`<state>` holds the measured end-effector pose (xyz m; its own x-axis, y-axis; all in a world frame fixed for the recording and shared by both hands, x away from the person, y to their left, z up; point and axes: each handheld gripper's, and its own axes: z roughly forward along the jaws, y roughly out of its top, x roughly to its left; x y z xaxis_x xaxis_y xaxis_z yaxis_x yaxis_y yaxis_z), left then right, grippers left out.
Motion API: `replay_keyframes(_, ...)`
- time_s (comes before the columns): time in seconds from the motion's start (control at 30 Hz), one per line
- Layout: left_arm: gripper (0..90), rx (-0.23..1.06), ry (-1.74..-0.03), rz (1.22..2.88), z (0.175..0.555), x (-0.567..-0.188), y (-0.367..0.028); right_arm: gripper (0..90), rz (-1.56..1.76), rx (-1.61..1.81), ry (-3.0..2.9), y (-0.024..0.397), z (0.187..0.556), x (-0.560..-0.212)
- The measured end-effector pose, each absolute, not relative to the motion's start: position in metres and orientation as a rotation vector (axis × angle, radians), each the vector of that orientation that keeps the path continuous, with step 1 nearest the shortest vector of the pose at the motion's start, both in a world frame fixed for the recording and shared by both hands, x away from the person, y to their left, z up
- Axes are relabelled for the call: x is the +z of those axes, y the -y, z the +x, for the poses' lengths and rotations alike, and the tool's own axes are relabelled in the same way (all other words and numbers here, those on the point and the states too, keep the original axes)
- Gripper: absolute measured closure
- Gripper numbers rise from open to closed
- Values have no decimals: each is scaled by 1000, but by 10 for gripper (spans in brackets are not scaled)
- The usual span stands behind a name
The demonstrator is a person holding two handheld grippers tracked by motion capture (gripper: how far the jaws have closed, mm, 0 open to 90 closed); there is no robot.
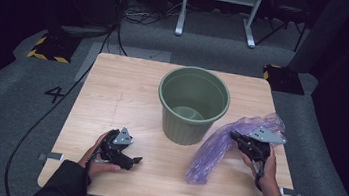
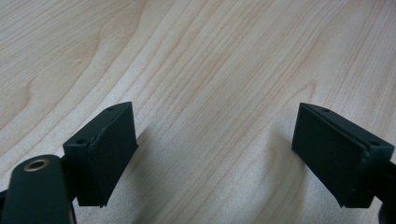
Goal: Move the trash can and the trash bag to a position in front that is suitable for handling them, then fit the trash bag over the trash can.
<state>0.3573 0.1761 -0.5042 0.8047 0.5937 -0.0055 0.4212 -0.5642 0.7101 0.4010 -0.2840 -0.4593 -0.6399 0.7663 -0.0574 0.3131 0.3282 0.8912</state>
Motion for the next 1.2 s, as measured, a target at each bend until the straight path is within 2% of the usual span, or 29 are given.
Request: replay_keyframes(1.2,133,303,-748,2251,357,-504,-176,890,868,1391,-1996,294,391,-416)
